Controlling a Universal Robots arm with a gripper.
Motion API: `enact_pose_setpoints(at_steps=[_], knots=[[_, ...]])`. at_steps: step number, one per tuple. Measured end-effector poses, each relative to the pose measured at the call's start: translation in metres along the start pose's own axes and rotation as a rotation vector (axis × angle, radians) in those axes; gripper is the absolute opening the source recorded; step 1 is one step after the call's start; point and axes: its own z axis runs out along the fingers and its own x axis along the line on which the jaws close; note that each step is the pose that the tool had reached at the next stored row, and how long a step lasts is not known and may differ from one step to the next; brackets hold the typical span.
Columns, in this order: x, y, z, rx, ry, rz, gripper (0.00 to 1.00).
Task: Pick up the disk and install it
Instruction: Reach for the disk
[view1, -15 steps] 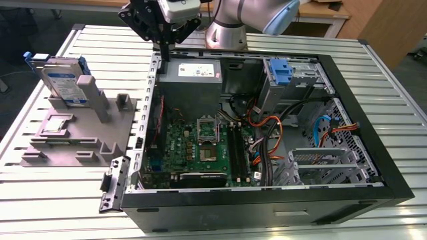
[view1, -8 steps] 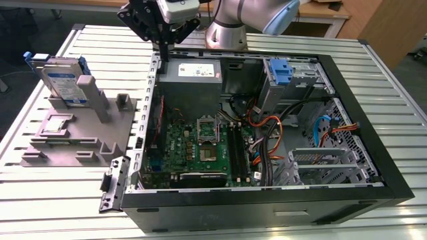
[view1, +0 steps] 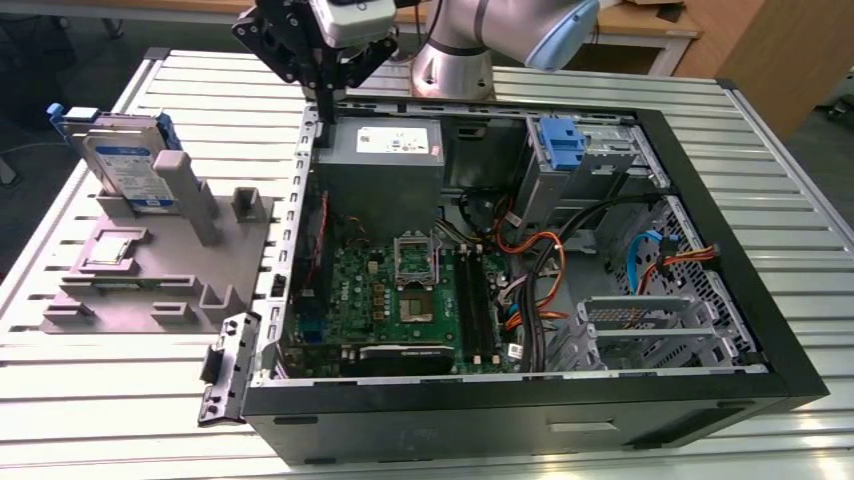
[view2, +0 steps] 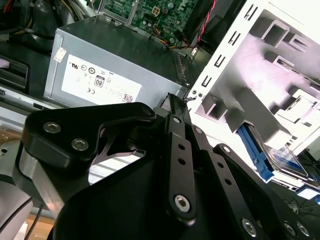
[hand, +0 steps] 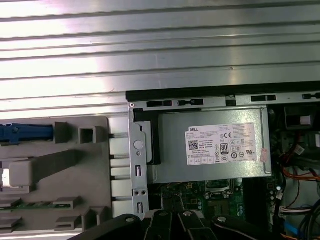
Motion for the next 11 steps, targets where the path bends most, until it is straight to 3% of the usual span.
enact_pose_setpoints(at_steps=[11], knots=[[0.0015, -0.0002, 0.0009, 0.0006, 0.0067, 0.000, 0.10]])
